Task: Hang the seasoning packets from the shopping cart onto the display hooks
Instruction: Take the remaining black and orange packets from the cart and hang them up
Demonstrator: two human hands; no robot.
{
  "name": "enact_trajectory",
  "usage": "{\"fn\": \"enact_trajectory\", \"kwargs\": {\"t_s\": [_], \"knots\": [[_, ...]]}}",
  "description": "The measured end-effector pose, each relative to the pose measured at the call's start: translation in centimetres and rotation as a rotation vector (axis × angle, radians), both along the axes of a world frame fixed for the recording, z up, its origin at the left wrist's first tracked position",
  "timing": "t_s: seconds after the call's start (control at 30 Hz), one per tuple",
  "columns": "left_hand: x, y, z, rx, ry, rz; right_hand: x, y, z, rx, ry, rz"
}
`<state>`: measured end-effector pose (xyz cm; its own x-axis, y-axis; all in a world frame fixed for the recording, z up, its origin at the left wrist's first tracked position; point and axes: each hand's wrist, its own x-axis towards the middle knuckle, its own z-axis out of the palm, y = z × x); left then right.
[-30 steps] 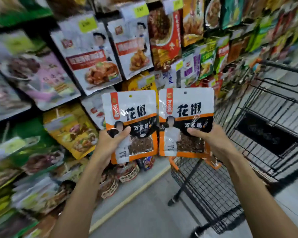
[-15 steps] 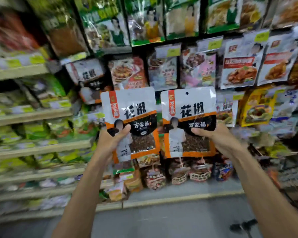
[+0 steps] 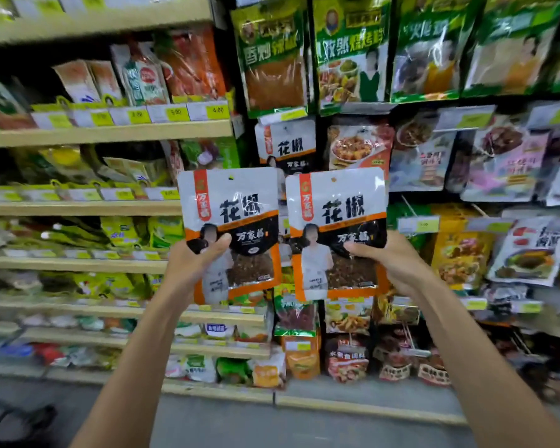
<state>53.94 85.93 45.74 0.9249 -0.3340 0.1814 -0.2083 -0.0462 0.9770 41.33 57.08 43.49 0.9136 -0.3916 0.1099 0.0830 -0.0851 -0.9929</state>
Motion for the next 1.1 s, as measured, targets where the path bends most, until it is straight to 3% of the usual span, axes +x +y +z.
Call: {"fn": "enact_trajectory", "kwargs": {"t_s": [0.27,0.53,0.77,1.1], "knots": [[6.6,-1.5,2.0,-0.056,-0.127,0.130,10.9,-2.2,0.9,-0.009,-0.055,-0.019],[13.3,-2.6,2.4,-0.029,-0.172,0.052,20.3,-4.3,2.3,-0.067,-0.056,-0.059],[17.8,-2.7,2.1,0.038,-0.172,-0.015,23.8,-4.6,3.1,-0.031,-0.102,-0.136],[21.4,-2.9,1.3,-0.019,-0.177,-0.045,24.9,-4.4,2.7,0.022,-0.086,-0.203]]}}
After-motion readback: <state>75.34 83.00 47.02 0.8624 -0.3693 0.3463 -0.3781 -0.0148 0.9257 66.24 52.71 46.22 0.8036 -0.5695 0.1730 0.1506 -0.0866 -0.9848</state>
